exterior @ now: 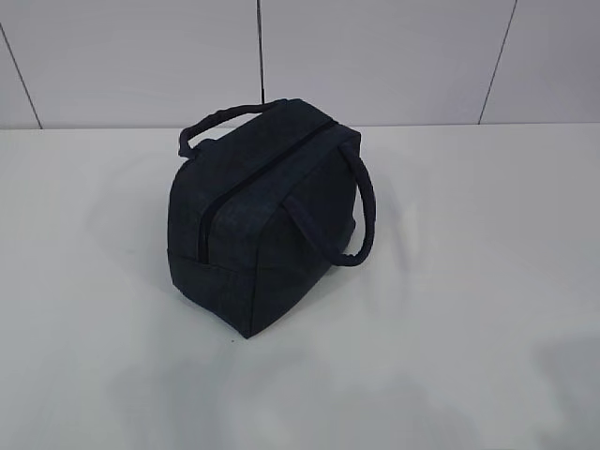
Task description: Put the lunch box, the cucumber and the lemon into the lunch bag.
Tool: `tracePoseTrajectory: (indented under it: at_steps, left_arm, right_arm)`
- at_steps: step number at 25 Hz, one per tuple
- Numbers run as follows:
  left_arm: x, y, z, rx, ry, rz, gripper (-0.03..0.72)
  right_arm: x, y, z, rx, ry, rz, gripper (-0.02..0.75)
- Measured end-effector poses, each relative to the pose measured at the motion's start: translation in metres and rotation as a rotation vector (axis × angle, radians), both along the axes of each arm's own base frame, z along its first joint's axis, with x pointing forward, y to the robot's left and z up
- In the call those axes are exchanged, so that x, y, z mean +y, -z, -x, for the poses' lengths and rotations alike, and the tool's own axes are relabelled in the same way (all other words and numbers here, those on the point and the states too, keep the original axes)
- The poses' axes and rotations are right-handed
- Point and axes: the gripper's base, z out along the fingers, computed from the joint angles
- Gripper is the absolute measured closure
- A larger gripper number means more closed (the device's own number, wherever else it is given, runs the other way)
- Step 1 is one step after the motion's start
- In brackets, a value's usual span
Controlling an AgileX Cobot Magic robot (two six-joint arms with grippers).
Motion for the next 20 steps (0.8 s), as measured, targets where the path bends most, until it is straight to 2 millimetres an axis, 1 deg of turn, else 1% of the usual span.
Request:
tracePoseTrajectory:
  at_steps: [3,7,15,18,20]
  left_arm:
    - [0.0004,-0.0004,-0.0005,-0.007,-0.005,-0.002,0.388]
    - [0.0021,-0.0002,-0.0013,-0.014,-0.019,-0.019,0.389]
    - [0.0042,-0.0001,-0.0024,-0.023,-0.039,-0.041,0.391]
    - [0.0038,-0.0001,-0.0024,-0.022,-0.078,-0.041,0.391]
    - [0.0034,-0.0002,-0.0026,-0.023,-0.128,-0.041,0.391]
  right_arm:
    - [0.0026,0.0012,0.0007,0.014,-0.02,-0.023,0.367]
    - [0.0074,0.0087,0.0001,0.063,-0.052,-0.055,0.367]
    - [0.0085,0.0089,0.0006,0.07,-0.061,-0.066,0.367]
    - [0.0088,0.009,0.0007,0.071,-0.049,-0.068,0.367]
    - [0.0092,0.009,0.0006,0.069,-0.012,-0.069,0.367]
